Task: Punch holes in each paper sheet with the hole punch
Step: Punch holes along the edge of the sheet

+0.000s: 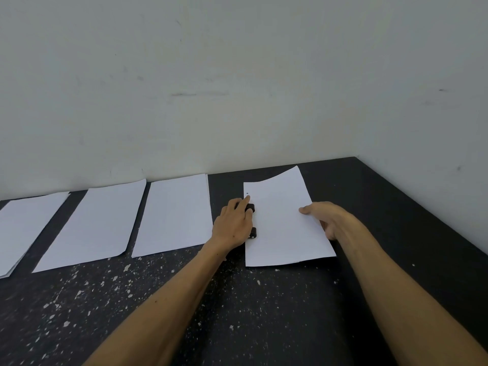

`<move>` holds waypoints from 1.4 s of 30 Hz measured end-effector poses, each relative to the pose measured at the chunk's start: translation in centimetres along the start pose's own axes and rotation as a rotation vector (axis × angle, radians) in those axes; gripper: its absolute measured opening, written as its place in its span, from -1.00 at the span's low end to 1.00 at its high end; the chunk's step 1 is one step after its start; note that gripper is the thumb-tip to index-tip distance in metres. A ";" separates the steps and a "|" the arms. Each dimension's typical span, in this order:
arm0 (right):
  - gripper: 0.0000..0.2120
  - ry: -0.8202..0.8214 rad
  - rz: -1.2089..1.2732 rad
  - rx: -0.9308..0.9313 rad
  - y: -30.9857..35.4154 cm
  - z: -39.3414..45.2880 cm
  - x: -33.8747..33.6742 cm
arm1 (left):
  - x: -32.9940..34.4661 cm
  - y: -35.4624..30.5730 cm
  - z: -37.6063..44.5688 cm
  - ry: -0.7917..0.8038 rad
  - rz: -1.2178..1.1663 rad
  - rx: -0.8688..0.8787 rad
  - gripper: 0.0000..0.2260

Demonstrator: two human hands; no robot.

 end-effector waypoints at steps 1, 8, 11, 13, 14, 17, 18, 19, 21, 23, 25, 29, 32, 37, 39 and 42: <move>-0.87 0.001 0.000 -0.003 0.0 0.0 0.0 | 0.0 0.0 0.0 -0.002 0.018 0.002 -0.54; -0.88 -0.006 -0.007 -0.012 0.0 -0.1 0.1 | -0.5 -0.7 0.2 -0.005 0.270 0.020 -0.57; -0.79 0.001 -0.011 -0.010 0.0 -0.2 0.1 | -0.6 -1.0 0.3 0.008 0.298 0.015 -0.58; -0.80 0.004 -0.004 -0.013 0.1 -0.4 0.2 | -0.6 -1.0 0.3 0.018 0.273 0.008 -0.59; -0.81 0.002 0.000 -0.015 0.1 -0.4 0.1 | -0.6 -0.9 0.4 0.024 0.251 0.005 -0.60; -0.81 0.004 0.005 -0.017 -0.1 -0.5 0.0 | -0.5 -0.7 0.4 0.025 0.134 0.018 -0.60; -0.82 0.005 0.007 -0.019 -0.1 -0.5 0.0 | -0.5 -0.8 0.5 0.029 0.069 0.027 -0.59; -0.86 0.003 0.008 -0.021 0.0 -0.5 0.0 | -0.5 -0.8 0.7 0.039 -0.009 0.030 -0.59; -0.94 -0.002 0.016 -0.020 0.0 -0.7 0.0 | -0.2 -0.5 1.0 0.068 -0.191 0.014 -0.57; -0.93 -0.002 0.014 -0.018 0.1 -0.7 0.1 | 0.0 0.1 1.4 0.084 -0.359 -0.028 -0.53; -0.88 0.004 0.006 -0.016 0.1 -0.6 0.1 | 0.2 0.5 1.6 0.083 -0.475 -0.075 -0.52; -0.82 0.010 -0.001 -0.010 -0.1 -0.5 0.0 | 0.3 0.6 1.6 0.089 -0.594 -0.109 -0.50; -0.89 0.006 0.011 -0.018 -0.1 -0.5 0.0 | 0.3 0.8 1.7 0.094 -0.600 -0.097 -0.50; -0.87 -0.004 0.008 -0.019 0.1 -0.2 0.0 | 0.3 0.7 1.5 0.091 -0.578 -0.072 -0.48; -0.89 -0.006 0.009 -0.013 0.1 -0.1 0.1 | 0.3 0.7 1.3 0.090 -0.580 -0.060 -0.48; -0.92 -0.010 0.014 -0.009 0.1 -0.1 0.0 | 0.4 0.6 1.1 0.097 -0.577 -0.055 -0.48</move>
Point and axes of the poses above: each hand's wrist, its own z-axis towards the middle knuckle, its own x-axis out of the palm, y = z × x, the point moved 4 cm from there along z, towards the middle knuckle, and after that the axes turned 6 degrees about y, right-handed, at the moved point
